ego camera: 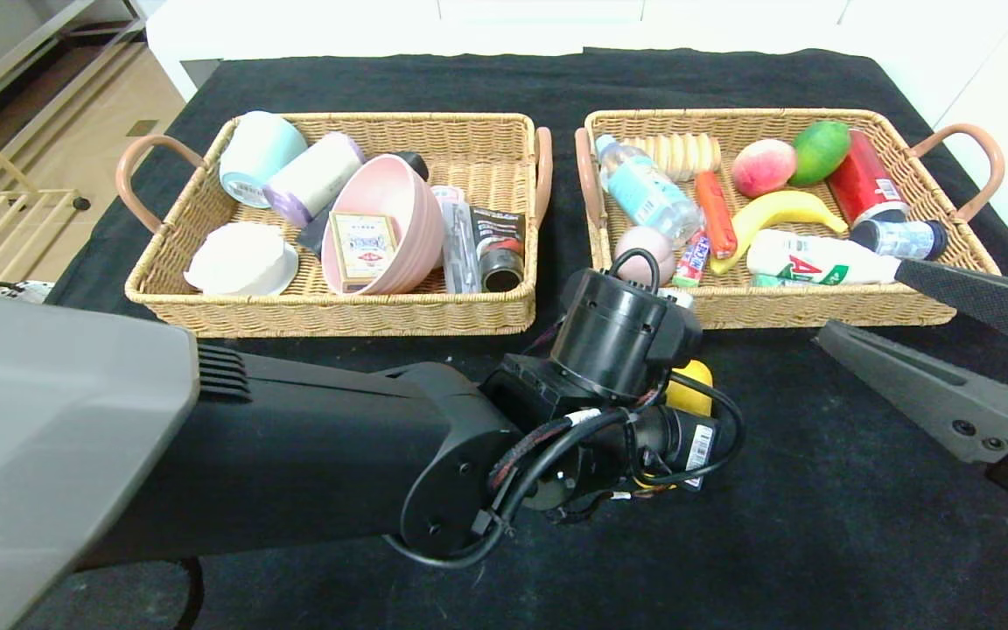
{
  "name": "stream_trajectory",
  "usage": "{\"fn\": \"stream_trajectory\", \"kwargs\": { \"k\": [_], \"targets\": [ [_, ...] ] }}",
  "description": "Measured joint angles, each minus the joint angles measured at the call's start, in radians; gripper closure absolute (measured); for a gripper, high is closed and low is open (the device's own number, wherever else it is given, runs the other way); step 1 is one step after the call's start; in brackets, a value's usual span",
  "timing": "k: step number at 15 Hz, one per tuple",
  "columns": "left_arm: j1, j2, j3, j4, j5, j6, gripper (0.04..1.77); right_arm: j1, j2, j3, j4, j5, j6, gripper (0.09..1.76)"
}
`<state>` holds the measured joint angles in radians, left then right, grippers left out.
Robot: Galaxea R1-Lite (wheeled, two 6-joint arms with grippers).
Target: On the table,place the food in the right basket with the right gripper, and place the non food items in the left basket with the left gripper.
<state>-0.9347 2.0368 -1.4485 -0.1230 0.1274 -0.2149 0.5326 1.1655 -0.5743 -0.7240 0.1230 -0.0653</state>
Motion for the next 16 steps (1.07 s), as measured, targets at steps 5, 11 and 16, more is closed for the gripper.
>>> {"fn": "stream_trajectory", "kwargs": {
  "k": [5,11,16],
  "targets": [
    [-0.005,-0.010,0.006,-0.001,0.008,0.011,0.40,0.001,0.000,0.001,0.000,0.000,0.000,0.14],
    [-0.013,-0.101,0.085,-0.010,0.024,0.078,0.24,0.006,0.000,0.003,0.000,0.000,-0.001,0.14],
    [0.008,-0.255,0.283,-0.084,0.017,0.181,0.17,0.007,0.004,0.004,0.001,0.000,-0.001,0.14]
  ]
}}
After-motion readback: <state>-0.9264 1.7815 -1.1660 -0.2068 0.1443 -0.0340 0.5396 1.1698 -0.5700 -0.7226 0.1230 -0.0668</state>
